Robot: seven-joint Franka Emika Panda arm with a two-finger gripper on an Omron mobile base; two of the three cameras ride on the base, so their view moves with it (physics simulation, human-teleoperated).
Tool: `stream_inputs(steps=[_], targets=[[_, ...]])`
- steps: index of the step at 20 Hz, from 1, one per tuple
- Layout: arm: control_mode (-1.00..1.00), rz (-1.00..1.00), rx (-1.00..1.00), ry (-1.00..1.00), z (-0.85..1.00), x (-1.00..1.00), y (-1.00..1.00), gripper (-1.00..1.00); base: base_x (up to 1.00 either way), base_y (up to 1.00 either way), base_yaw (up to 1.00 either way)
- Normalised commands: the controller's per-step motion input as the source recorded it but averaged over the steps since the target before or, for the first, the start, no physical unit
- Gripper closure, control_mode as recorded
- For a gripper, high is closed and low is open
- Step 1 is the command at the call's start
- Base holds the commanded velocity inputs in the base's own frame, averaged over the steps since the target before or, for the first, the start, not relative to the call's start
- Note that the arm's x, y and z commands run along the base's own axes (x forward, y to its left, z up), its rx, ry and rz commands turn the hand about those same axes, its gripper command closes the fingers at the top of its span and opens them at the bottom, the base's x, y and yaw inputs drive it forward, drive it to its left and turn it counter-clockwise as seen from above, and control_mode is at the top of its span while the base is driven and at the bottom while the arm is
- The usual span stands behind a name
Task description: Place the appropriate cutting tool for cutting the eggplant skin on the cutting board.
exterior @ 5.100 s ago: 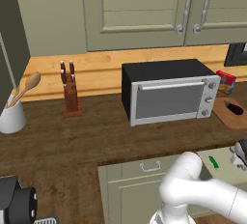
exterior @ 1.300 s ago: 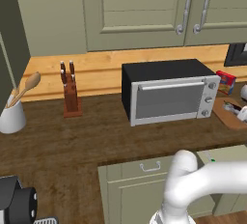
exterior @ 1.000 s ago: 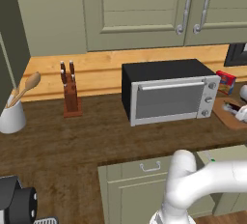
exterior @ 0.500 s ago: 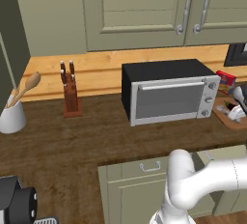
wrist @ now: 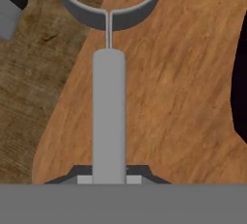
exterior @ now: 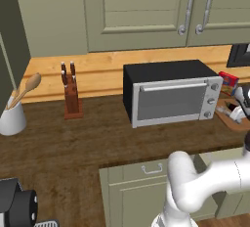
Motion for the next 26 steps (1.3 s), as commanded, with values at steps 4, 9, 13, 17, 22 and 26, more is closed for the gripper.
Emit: stream_inputs(steps=[4,9,13,17,22,26], targets=[[-1.0,0.0,0.0,0.01,-0.17,0.04,-0.03,-1.0,0.0,0.0,0.0],[-1.0,0.0,0.0,0.0,-0.05,-0.01,-0.02,-1.0,0.0,0.0,0.0],[-1.0,0.0,0.01,0.0,0.05,-0.28,-0.08,-1.0,0.0,0.0,0.0],[-1.0,0.0,0.0,-0.05,0.49,-0.65,-0.09,-1.0,0.0,0.0,0.0],[-1.0,0.01,-0.09,-0.26,0.58,-0.96,0.6,-1.0,0.0,0.0,0.0],[-1.0,0.0,-0.16,-0.21,0.34,-0.82,1.0,-1.0,0.0,0.0,0.0]])
